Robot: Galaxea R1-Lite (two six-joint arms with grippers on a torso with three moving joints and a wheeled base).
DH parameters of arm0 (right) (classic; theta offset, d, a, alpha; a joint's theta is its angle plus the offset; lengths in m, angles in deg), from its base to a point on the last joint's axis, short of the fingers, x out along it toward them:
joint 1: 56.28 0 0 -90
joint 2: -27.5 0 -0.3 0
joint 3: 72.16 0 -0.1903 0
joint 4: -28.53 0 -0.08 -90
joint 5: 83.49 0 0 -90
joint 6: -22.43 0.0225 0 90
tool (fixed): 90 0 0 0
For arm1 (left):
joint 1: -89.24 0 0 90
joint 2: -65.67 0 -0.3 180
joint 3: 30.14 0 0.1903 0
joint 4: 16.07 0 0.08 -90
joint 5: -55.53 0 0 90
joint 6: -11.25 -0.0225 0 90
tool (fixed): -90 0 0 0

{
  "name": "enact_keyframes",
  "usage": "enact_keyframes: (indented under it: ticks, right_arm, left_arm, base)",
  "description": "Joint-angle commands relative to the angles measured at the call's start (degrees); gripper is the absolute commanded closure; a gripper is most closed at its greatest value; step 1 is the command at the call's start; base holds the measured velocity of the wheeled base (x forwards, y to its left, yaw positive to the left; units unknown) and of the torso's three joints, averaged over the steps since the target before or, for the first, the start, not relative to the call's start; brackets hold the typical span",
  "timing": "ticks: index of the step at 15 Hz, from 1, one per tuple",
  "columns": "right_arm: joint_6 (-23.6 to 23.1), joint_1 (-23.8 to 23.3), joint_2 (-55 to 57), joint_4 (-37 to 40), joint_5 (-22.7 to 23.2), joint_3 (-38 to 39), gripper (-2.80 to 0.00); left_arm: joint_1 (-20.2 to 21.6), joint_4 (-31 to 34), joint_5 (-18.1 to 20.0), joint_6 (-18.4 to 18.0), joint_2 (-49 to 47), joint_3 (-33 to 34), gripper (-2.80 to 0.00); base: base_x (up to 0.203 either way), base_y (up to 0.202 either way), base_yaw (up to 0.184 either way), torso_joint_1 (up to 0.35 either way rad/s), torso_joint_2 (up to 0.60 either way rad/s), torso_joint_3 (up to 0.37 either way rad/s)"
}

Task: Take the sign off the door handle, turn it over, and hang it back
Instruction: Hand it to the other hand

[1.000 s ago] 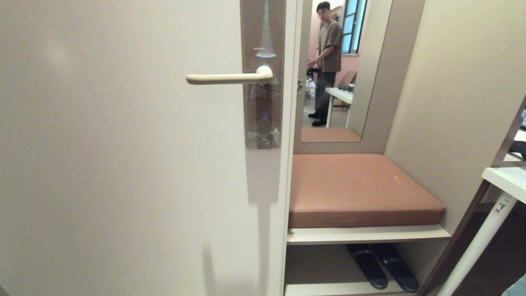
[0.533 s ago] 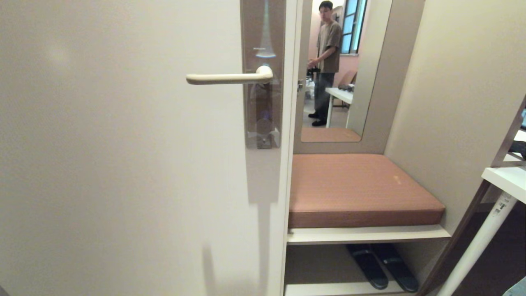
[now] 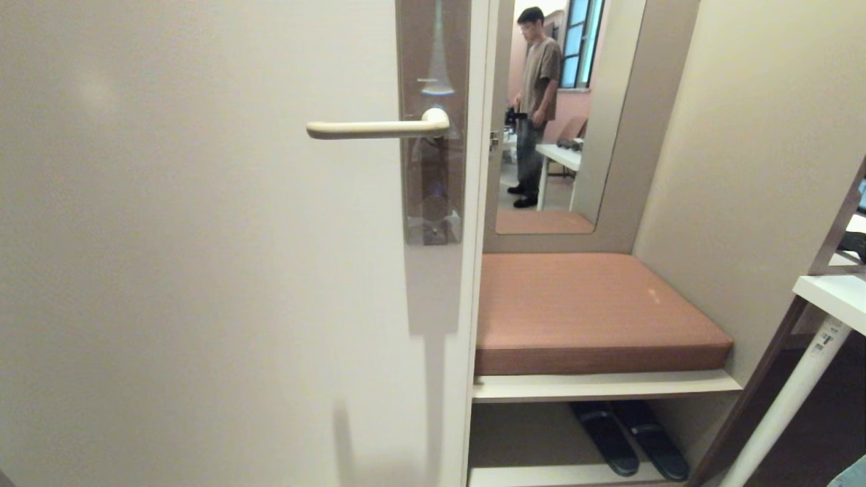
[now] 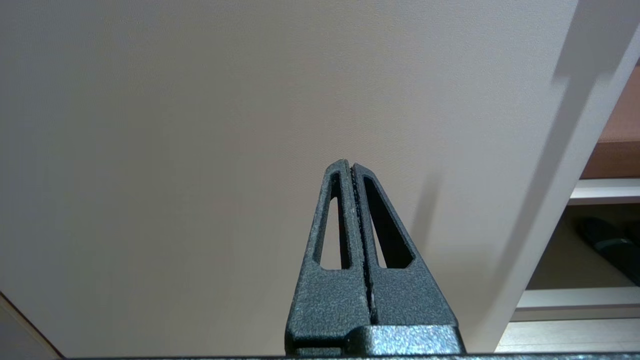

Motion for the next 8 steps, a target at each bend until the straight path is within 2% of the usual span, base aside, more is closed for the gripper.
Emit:
enact_keyframes:
  ticks: [1,8]
  right_arm:
    - [-0.1,0.0,0.0,0.0,0.0,0.0,0.00]
    - [-0.1,0.0,0.0,0.0,0.0,0.0,0.00]
  left_arm:
    - [0.0,0.0,0.0,0.0,0.0,0.0,0.00]
    - [0.0,0.0,0.0,0.0,0.0,0.0,0.00]
  base:
    - [0.000,0.000,0.000,0.000,0.00,0.000]
    - [0.000,0.000,0.000,0.000,0.00,0.000]
